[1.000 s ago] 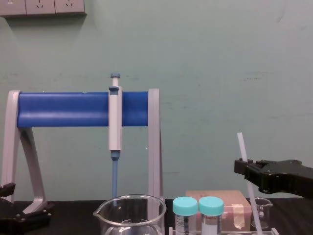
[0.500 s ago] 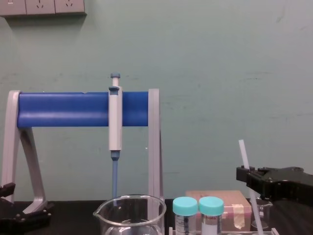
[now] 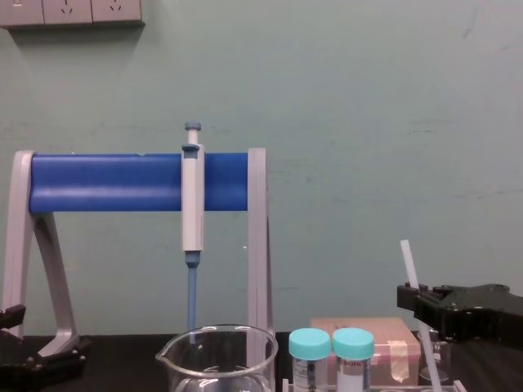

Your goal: Pick up the stirring rod with one hand, then place it down.

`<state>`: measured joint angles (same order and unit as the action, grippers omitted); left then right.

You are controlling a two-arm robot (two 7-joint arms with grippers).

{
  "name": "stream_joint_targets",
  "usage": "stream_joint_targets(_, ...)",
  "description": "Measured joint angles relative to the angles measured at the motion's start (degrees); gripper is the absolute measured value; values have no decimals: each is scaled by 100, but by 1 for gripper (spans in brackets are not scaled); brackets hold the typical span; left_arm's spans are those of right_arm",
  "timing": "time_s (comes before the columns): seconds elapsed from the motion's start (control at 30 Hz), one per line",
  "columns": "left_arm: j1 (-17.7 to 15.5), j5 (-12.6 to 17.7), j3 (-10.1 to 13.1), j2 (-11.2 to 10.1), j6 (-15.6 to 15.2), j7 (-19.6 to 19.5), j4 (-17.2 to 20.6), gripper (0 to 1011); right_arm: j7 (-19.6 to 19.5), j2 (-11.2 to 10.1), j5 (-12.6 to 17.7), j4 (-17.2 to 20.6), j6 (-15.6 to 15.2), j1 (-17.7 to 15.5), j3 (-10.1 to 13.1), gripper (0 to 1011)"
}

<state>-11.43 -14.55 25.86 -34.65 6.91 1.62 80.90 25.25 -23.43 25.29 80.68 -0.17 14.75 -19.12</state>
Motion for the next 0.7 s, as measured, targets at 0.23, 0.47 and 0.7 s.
stream_joint_targets(0.23, 0, 0, 0, 0, 0, 0, 0, 1000, -43, -14, -90, 22, -26, 2, -38, 72)
stream_joint_targets(0.47, 0, 0, 0, 0, 0, 0, 0, 1000, -40, -12, -78, 22, -24, 5, -32, 73)
stream_joint_targets(0.7, 0, 0, 0, 0, 0, 0, 0, 1001, -35, -10, -60, 22, -20, 7, -28, 209)
